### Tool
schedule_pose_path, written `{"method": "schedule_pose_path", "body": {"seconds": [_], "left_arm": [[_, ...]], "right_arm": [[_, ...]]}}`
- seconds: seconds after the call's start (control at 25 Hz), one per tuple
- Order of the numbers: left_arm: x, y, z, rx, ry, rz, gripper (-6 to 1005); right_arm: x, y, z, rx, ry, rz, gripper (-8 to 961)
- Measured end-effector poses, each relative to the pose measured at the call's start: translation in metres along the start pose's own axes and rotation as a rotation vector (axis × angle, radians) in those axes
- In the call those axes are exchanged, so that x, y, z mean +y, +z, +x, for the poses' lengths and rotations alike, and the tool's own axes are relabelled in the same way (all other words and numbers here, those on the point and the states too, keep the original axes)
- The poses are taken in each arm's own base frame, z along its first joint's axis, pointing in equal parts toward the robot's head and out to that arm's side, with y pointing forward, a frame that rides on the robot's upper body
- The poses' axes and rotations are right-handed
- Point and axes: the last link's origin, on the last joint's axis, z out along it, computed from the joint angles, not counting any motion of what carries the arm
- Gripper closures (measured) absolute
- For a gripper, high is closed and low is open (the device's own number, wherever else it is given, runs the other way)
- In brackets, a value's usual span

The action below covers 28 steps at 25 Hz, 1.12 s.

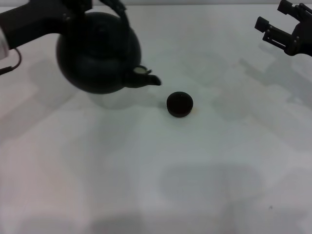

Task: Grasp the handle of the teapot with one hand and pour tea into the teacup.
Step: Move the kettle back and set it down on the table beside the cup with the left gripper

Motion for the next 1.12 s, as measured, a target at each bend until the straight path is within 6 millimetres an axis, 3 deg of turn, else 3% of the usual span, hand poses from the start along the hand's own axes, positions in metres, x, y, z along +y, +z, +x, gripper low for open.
{"method": "schedule_pose_path", "body": {"seconds": [0.6,1.12], "left_arm": [[-0.019,-0.021,-0.073,0.065,0.033,0.072,878],[-0.023,-0.034,-0.103,0.138,-0.013,0.115,878]], "right_arm": [[0.003,-0.001,0.001,-0.001,0.024,-0.017,118],[0.004,0.002,0.0,-0.004,0.031,-0.023,118]]}}
